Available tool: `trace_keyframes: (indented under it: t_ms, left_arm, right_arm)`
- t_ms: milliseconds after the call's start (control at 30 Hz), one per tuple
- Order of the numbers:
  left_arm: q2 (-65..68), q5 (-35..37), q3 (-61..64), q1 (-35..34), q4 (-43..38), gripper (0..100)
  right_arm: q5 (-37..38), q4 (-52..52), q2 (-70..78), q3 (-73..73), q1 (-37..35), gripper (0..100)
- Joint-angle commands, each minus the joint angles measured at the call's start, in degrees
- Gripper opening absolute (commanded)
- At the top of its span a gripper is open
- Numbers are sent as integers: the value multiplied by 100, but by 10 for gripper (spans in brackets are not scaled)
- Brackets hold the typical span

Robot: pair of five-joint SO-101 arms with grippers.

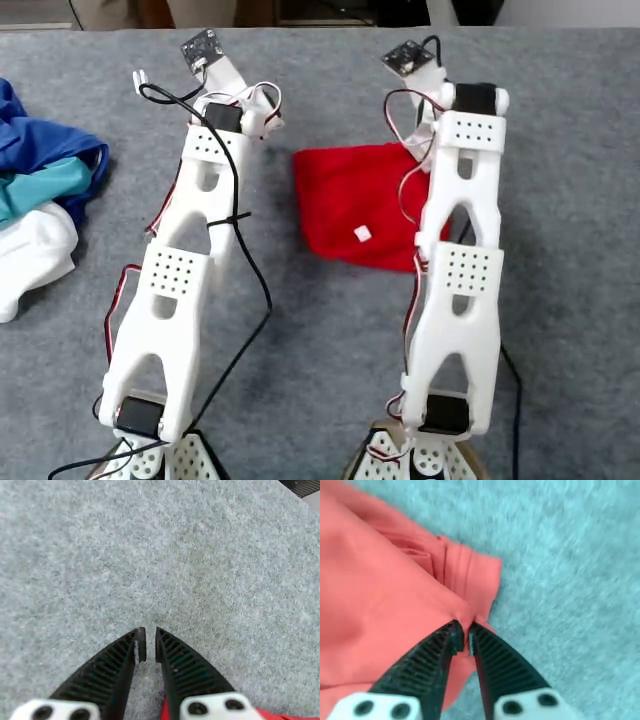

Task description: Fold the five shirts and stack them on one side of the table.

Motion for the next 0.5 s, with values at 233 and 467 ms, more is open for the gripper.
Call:
trace_keyframes:
  t_ms: [233,467]
  left_arm:
    - [-101,-62,-18,62,18,49]
    - [-101,-62,-18,62,18,49]
  right_arm:
    - [176,-536,-963,-321,-154,7]
    - [255,-1169,-954,75,-251,9]
